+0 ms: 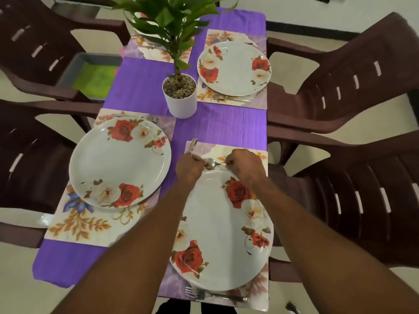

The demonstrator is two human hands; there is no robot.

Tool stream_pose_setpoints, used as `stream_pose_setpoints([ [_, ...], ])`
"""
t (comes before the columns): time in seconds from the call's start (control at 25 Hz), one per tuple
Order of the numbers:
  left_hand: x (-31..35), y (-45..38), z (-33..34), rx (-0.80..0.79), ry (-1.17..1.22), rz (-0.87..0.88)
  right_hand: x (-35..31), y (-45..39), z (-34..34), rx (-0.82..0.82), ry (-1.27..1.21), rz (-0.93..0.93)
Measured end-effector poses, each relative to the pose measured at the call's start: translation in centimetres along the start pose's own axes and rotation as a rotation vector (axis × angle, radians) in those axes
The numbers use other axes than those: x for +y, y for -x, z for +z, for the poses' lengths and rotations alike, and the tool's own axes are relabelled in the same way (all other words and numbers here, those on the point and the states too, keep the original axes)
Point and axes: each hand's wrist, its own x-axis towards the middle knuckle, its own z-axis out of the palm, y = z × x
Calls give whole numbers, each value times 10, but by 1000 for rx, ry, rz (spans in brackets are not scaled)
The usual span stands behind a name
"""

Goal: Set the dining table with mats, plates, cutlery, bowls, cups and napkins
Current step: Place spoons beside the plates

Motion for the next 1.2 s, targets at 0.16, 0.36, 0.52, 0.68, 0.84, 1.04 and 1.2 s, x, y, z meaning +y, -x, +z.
stream_pose_setpoints([
  [0.16, -2, 1, 6, 25, -11, -30, 6, -2, 2, -13, -46, -27],
  [0.36, -2, 0, 2, 25, -10, -10, 10, -2, 8, -2, -94, -22],
  [0.52, -5, 15, -10, 15, 201, 4, 12, -4, 11, 43, -154, 20],
  [0.68, -25, 31, -44, -68, 221, 153, -23, -6, -3, 154, -821, 188],
  [0.84, -46, 50, -110, -209, -102, 404, -97, 12, -21, -132, -1401, 245],
  [1.04, -97, 49, -194, -397, -137, 455, -180, 47, 13, -167, -1373, 160],
  [1.2, -162, 29, -259, -426, -14, 379, -247, 67, 58, -124, -1476, 391],
])
